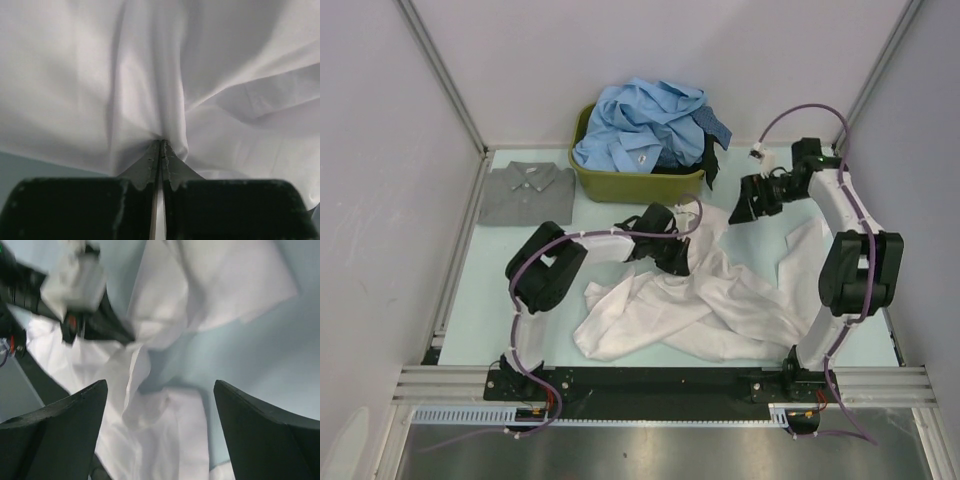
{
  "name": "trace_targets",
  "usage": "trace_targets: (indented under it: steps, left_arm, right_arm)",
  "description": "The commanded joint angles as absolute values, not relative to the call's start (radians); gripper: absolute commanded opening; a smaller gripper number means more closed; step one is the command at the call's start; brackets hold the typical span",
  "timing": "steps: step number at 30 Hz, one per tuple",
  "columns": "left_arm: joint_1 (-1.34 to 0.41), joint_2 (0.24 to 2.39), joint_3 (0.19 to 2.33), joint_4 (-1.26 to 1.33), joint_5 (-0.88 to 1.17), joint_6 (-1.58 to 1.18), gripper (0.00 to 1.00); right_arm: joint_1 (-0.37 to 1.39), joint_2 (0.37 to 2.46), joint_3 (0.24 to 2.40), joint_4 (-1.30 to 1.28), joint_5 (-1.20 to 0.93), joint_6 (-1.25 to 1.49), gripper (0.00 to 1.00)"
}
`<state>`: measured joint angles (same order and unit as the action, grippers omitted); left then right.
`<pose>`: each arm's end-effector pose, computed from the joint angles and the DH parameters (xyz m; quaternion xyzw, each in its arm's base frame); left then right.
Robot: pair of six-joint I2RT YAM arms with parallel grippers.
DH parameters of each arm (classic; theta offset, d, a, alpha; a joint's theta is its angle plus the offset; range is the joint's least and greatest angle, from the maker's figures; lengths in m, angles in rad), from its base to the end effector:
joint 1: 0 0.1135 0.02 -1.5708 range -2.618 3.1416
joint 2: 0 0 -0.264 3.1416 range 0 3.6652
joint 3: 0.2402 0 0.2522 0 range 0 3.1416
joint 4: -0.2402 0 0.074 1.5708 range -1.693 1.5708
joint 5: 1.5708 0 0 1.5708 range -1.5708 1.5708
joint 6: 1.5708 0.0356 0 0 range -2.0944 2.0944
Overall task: Fold and stack the long sleeve shirts
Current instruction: Flatten the shirt out
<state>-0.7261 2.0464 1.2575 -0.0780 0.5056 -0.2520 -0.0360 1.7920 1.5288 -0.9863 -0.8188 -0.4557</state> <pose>0.3057 -0.2945 0.1365 0.2973 0.8632 -0.3641 0.1843 0.3618 0.0130 0.2720 -0.2509 0.8724 0.3454 0.2380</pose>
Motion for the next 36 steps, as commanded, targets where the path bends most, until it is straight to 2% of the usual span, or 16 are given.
trace_targets:
  steps: [1,3,5,6,8,9,12,16,19,26,29,32,36]
  left_arm:
    - [-0.795,1.984,1.224,-0.118,0.526,-0.14,0.11]
    - [-0.801,1.948,1.195,-0.057,0.551,-0.121,0.14]
    - [-0.799,1.863,1.114,0.045,0.575,-0.106,0.24]
    - [-0.796,1.829,1.045,0.079,0.59,-0.094,0.34]
    - [-0.781,1.714,0.971,0.179,0.594,-0.1,0.46]
    - [-0.776,1.68,0.916,0.199,0.589,-0.1,0.57]
    - [-0.753,1.554,0.875,0.173,0.568,-0.06,0.69]
    - [-0.681,1.454,0.856,0.063,0.565,-0.044,0.72]
    - [-0.579,1.401,0.841,-0.019,0.554,-0.072,0.72]
    - [-0.258,1.312,0.9,-0.164,0.563,-0.052,0.73]
    - [-0.178,1.276,0.925,-0.219,0.577,-0.022,0.73]
    - [-0.134,1.227,0.928,-0.241,0.565,-0.003,0.73]
    - [-0.11,1.169,0.914,-0.232,0.56,0.023,0.73]
  right_arm:
    - [0.098,1.879,1.62,-0.801,-0.781,-0.307,0.91]
    - [0.132,1.936,1.634,-0.796,-0.77,-0.307,0.87]
    - [0.173,1.96,1.612,-0.732,-0.747,-0.305,0.86]
    - [0.184,1.967,1.608,-0.712,-0.742,-0.304,0.86]
    - [0.213,1.983,1.597,-0.646,-0.733,-0.285,0.85]
    - [0.221,1.991,1.598,-0.637,-0.732,-0.269,0.84]
    - [0.271,2.009,1.6,-0.611,-0.716,-0.261,0.8]
    - [0.339,2.019,1.574,-0.557,-0.646,-0.229,0.79]
    - [0.396,2.046,1.557,-0.511,-0.554,-0.198,0.81]
    - [0.494,2.161,1.641,-0.514,-0.448,-0.198,0.8]
    - [0.518,2.207,1.68,-0.546,-0.405,-0.213,0.77]
    - [0.528,2.227,1.716,-0.606,-0.381,-0.227,0.69]
    - [0.534,2.166,1.631,-0.547,-0.299,-0.212,0.69]
